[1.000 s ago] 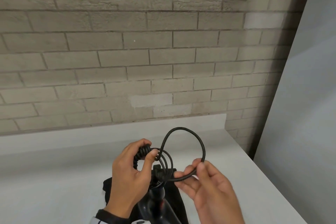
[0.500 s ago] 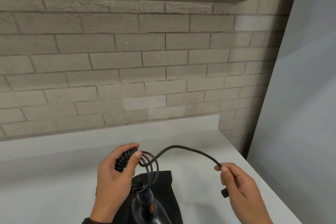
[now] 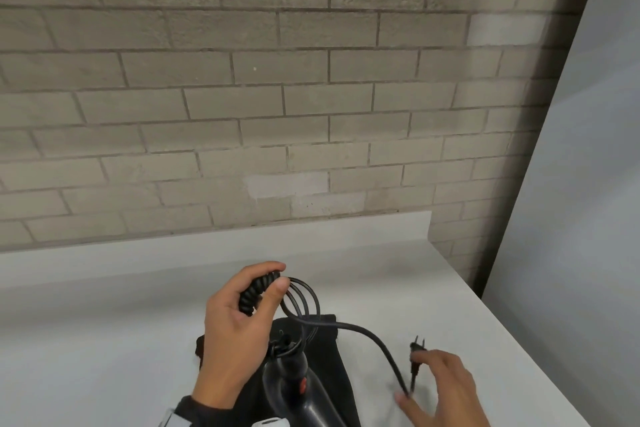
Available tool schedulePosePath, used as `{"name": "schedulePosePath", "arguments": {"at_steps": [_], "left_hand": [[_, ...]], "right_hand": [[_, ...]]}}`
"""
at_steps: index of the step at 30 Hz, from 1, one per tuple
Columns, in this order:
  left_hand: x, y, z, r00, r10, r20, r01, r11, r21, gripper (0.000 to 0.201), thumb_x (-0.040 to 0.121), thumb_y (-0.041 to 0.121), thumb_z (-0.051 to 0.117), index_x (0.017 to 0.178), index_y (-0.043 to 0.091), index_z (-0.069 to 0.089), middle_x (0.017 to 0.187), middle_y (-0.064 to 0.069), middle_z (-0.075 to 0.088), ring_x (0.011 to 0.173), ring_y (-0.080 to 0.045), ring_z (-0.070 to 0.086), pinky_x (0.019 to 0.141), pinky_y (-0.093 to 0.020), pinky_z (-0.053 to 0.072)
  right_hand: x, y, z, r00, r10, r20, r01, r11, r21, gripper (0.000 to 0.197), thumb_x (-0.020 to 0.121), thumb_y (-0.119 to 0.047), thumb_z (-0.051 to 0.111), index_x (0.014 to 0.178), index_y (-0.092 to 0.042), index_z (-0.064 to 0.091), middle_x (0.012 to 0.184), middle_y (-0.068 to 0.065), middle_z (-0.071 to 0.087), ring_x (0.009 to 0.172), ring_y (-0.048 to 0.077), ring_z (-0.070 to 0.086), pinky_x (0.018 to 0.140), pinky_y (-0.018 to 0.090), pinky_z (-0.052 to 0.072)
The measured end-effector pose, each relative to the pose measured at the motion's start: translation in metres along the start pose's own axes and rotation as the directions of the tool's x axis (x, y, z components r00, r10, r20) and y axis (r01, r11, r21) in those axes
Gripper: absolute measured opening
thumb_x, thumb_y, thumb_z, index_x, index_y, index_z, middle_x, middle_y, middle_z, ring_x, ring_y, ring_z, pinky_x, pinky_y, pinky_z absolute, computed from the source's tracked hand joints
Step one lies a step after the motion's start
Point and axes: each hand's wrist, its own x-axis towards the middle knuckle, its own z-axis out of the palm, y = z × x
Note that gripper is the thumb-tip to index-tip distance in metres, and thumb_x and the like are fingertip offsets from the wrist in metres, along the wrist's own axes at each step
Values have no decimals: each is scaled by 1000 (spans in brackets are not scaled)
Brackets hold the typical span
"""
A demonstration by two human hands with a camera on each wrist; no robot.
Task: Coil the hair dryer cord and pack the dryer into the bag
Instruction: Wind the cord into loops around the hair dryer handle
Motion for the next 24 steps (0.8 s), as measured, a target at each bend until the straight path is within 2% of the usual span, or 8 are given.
{"name": "schedulePosePath", "arguments": {"at_steps": [3, 5, 6, 8, 10, 14, 18, 24], "left_hand": [[-3, 6, 7, 1000, 14, 7, -14, 1000, 10, 18, 77, 27, 73, 94, 25, 76, 91, 11, 75, 87, -6, 69, 75, -9, 51], [-4, 8, 10, 1000, 21, 20, -21, 1000, 13, 17, 77, 27, 73, 94, 26, 76, 90, 11, 76, 85, -9, 69, 73, -10, 52], [-4, 9, 11, 999, 25, 26, -26, 999, 22, 17, 78, 27, 74, 95, 27, 76, 90, 10, 76, 83, -11, 69, 72, -11, 52], [-3, 9, 10, 999, 36, 31, -37, 998, 46, 17, 78, 27, 74, 95, 28, 76, 88, 10, 75, 79, -15, 68, 68, -13, 53], [-4, 9, 7, 999, 44, 30, -46, 996, 74, 17, 79, 28, 74, 95, 30, 76, 87, 10, 75, 74, -17, 66, 65, -12, 51], [-6, 10, 1, 994, 81, 73, -90, 987, 133, 14, 80, 34, 73, 94, 32, 74, 86, 12, 73, 70, -13, 64, 65, -12, 49], [-9, 15, -6, 972, 137, 190, -159, 982, 104, 26, 81, 54, 71, 98, 35, 72, 92, 12, 73, 79, -14, 68, 69, -14, 50], [-12, 15, -6, 944, 148, 294, -183, 979, 95, 33, 69, 46, 81, 99, 36, 70, 92, 6, 73, 80, -19, 70, 77, -33, 57]], "right_hand": [[-9, -39, 2, 979, -153, 137, 139, 985, 105, 69, 54, -70, 70, 113, -63, 36, 121, -34, 37, 116, -5, 41, 94, 13, 29], [-16, -70, 1, 972, -206, 113, 160, 932, 325, 69, 58, -73, 70, 117, -56, 38, 119, -38, 50, 116, -18, 44, 92, 8, 34], [-20, -85, 0, 967, -238, 96, 175, 886, 429, 63, 62, -70, 72, 116, -55, 43, 117, -36, 55, 110, -16, 51, 89, 9, 39], [-22, -106, -2, 958, -281, 48, 213, 819, 533, 36, 75, -42, 75, 105, -51, 58, 98, -18, 67, 89, -1, 66, 78, 13, 47], [-20, -121, -10, 943, -324, -71, 315, 809, 496, 21, 84, -23, 70, 93, -41, 65, 85, -9, 66, 81, 8, 66, 71, 16, 50], [-8, -136, -32, 834, -490, -253, 550, 773, 316, 7, 90, -33, 61, 89, -33, 68, 84, -14, 59, 81, 10, 61, 65, 15, 47], [12, -153, -54, 786, -541, -301, 615, 734, 288, 7, 91, -27, 63, 87, -30, 69, 79, -18, 59, 74, 7, 58, 62, 7, 38], [36, -166, -58, 848, -454, -272, 529, 699, 482, 10, 89, -19, 66, 82, -21, 73, 76, -15, 68, 70, 2, 61, 63, 7, 42]]}}
